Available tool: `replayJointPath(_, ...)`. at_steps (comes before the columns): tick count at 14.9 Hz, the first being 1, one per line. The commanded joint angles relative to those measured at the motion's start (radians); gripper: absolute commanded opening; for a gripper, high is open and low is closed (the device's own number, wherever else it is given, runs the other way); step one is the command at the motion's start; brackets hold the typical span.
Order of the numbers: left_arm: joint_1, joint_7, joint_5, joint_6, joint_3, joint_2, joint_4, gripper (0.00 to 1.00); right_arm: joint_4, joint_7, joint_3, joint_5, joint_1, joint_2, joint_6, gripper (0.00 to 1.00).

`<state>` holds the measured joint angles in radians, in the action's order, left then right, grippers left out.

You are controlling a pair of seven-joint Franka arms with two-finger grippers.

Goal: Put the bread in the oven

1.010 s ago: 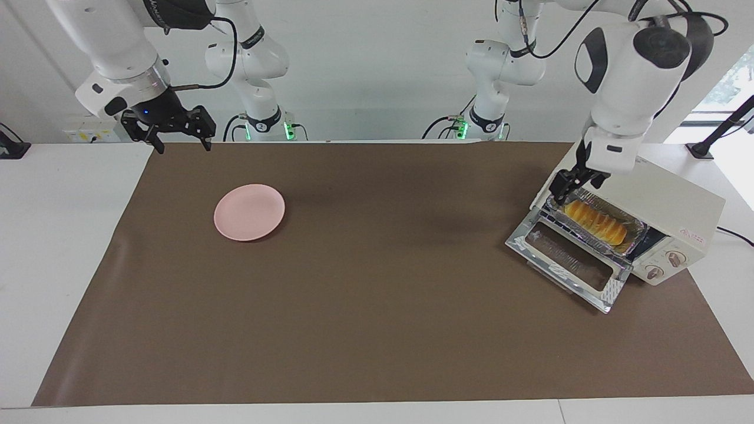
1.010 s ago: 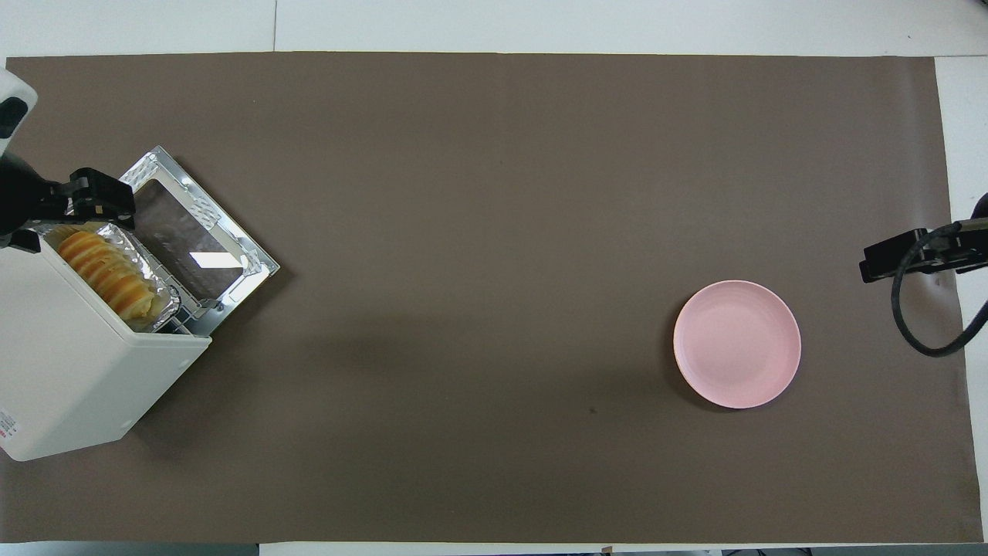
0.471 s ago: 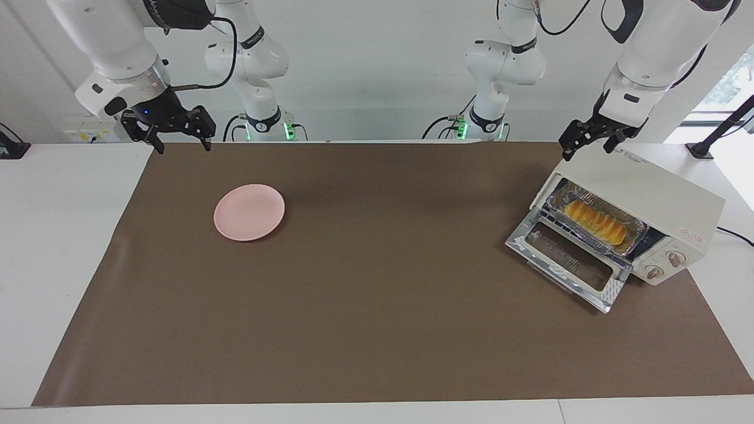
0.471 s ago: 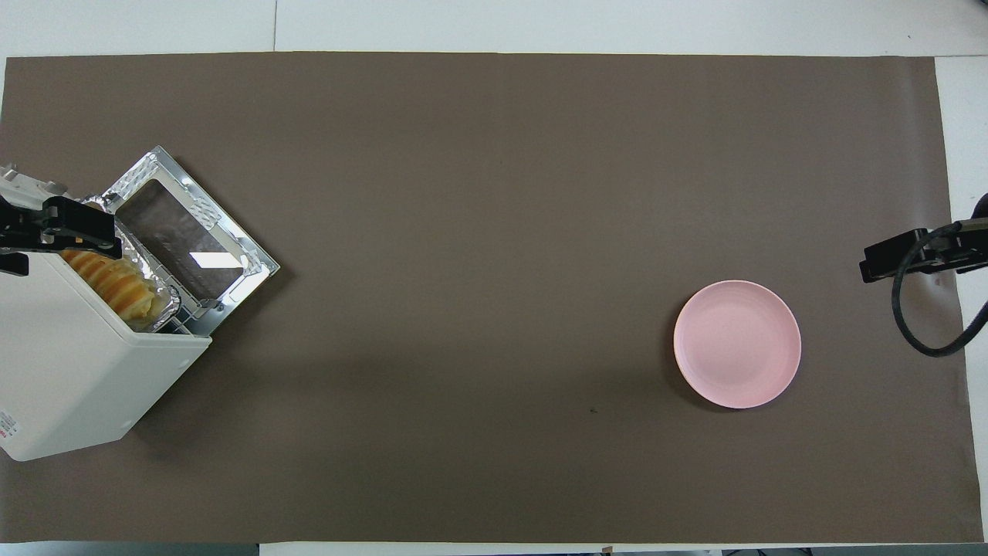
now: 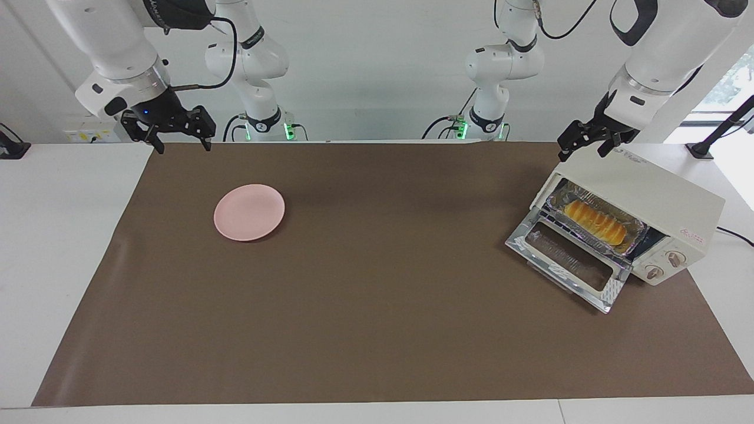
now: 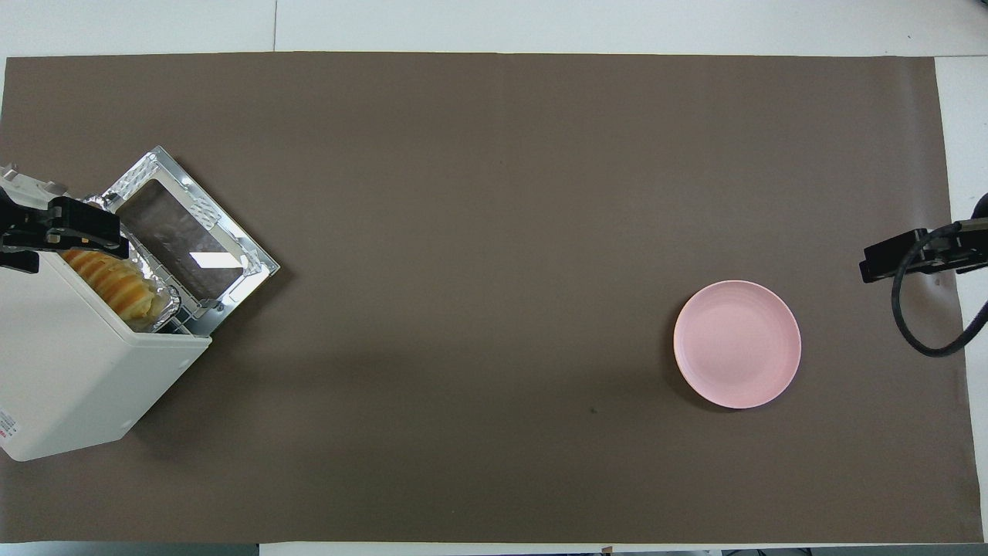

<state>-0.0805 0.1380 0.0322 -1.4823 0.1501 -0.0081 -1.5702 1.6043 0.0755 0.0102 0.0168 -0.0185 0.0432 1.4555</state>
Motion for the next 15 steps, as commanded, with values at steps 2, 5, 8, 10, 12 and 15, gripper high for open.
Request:
replayJointPath(2,-0.036,-0.020,0.009,-0.009,0.039,0.016,0.001,1.00,0.026,0.021,0.007,0.012,-0.009,0.024,-0.001,1.00)
replayJointPath(5,-0.022,-0.021,-0.006,-0.007,0.042,0.010,-0.008,1.00,0.026,0.021,0.007,0.012,-0.009,0.024,-0.001,1.00)
replayJointPath(8,-0.013,-0.021,-0.008,-0.016,0.040,0.013,-0.011,1.00,0.026,0.021,0.007,0.012,-0.014,0.024,-0.001,1.00)
replayJointPath(10,-0.028,-0.028,0.002,-0.039,0.037,0.011,-0.013,1.00,0.026,0.021,0.007,0.012,-0.014,0.024,-0.001,1.00)
replayJointPath(12,-0.022,-0.032,0.000,-0.045,0.034,0.005,-0.028,1.00,0.026,0.021,0.007,0.012,-0.012,0.024,-0.001,1.00)
replayJointPath(15,-0.024,-0.034,0.000,-0.049,0.032,0.004,-0.033,1.00,0.026,0.021,0.007,0.012,-0.012,0.024,0.000,1.00)
